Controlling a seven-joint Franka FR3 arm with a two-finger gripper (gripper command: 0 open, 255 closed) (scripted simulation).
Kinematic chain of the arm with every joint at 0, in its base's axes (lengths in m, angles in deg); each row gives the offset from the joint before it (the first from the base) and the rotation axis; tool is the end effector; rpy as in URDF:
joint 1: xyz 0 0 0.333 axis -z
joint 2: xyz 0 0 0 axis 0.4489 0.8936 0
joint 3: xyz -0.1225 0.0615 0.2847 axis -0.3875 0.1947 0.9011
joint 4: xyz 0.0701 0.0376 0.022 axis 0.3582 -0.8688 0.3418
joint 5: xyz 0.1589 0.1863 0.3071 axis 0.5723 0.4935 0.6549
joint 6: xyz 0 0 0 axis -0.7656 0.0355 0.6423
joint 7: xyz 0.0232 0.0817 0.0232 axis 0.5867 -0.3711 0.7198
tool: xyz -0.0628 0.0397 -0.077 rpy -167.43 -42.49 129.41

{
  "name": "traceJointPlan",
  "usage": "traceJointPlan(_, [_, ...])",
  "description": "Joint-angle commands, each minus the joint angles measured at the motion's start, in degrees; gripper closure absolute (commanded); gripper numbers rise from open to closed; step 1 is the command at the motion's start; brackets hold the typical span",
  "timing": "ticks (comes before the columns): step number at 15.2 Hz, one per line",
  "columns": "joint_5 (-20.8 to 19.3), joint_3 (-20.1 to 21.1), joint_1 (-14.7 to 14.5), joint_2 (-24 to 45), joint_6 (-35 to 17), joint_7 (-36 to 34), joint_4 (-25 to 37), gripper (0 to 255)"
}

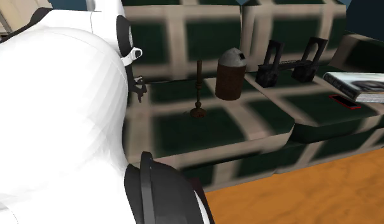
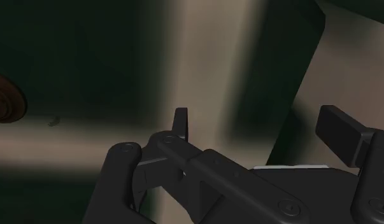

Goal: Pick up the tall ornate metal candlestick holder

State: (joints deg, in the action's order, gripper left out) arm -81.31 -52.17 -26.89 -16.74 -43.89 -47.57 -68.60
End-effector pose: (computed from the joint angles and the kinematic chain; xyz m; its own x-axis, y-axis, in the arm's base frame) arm 0.3294 0.0065 0.6189 0.9857 0.1129 0.1254 0.1203 -0.9913 -0.0534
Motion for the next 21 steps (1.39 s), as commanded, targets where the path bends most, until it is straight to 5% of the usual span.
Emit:
traceJointPlan(1, [0.00, 0.00, 0.00, 0.00, 0.00, 0.00, 0.00, 0])
traceJointPlan(21, [-13.26, -16.38, 8.55, 12.37, -22.06, 16.76, 4.83, 0])
